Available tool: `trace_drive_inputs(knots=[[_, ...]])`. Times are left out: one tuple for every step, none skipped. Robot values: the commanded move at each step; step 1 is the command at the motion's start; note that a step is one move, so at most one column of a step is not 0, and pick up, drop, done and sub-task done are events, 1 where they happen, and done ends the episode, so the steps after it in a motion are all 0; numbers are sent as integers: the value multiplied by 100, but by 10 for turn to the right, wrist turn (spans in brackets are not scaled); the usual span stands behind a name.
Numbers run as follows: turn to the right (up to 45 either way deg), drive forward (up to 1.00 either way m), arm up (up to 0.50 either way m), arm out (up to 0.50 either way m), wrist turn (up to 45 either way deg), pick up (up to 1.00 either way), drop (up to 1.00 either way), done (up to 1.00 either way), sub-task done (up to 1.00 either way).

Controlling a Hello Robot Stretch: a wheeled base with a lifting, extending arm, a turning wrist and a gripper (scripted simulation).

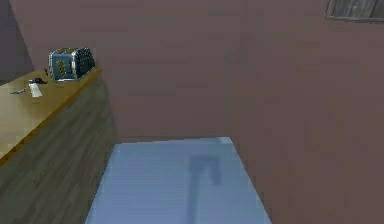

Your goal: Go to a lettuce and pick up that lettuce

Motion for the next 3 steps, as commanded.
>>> trace_drive_inputs(knots=[[-90, 0, 0, 0, 0, 0, 0, 0, 0], [0, 55, 0, 0, 0, 0, 0, 0, 0], [-450, 0, 0, 0, 0, 0, 0, 0, 0]])
